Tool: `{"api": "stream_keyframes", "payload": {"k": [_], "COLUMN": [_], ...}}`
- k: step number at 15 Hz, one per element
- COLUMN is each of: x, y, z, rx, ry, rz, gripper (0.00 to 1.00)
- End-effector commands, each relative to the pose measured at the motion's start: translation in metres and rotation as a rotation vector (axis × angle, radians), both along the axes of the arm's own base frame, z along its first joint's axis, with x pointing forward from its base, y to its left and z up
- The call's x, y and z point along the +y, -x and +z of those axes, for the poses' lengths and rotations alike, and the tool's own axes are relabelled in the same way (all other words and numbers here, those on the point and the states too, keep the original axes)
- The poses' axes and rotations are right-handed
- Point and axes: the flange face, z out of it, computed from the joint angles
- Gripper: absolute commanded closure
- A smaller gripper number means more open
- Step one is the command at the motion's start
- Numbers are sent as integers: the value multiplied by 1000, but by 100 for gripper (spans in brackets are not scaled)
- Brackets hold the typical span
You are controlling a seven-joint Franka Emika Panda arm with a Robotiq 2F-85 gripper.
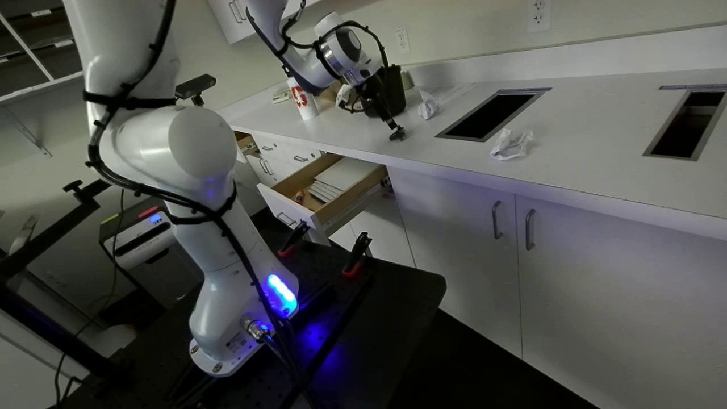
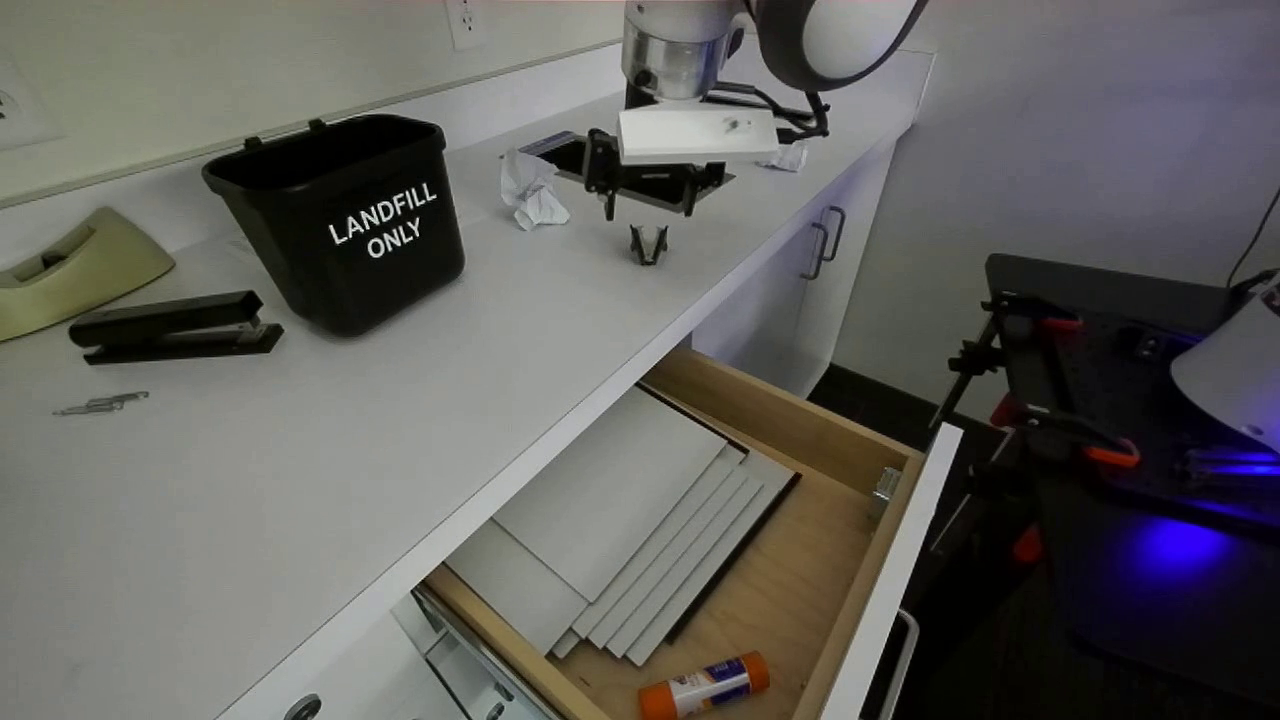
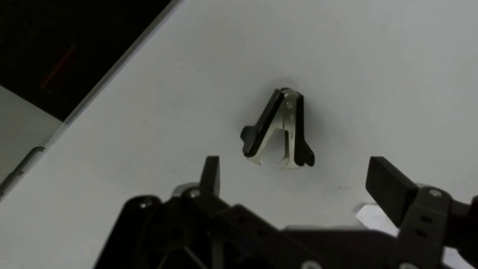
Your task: Move he staple remover to the left
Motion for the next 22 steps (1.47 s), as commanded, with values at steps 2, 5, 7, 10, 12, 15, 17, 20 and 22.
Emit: {"api": "stream_keyframes", "payload": {"k": [2,5,7,10,12,15,17,20,22], "x": [-6,-9,-9,-9,-9,-9,-9,-8,-5], "y": [-11,-13,-14,-14,-15,-15,-15,-16,-18], "z": [-18,-28,-32,-35,-36,-36,-36,-34,-27], "rx": [2,11,16,15,17,19,17,12,-9], "ry": [15,15,8,6,4,2,0,-3,-3], "rz": [-58,-74,-79,-84,-90,-97,-99,-98,-96], "gripper": [0,0,20,41,57,79,92,93,93]}}
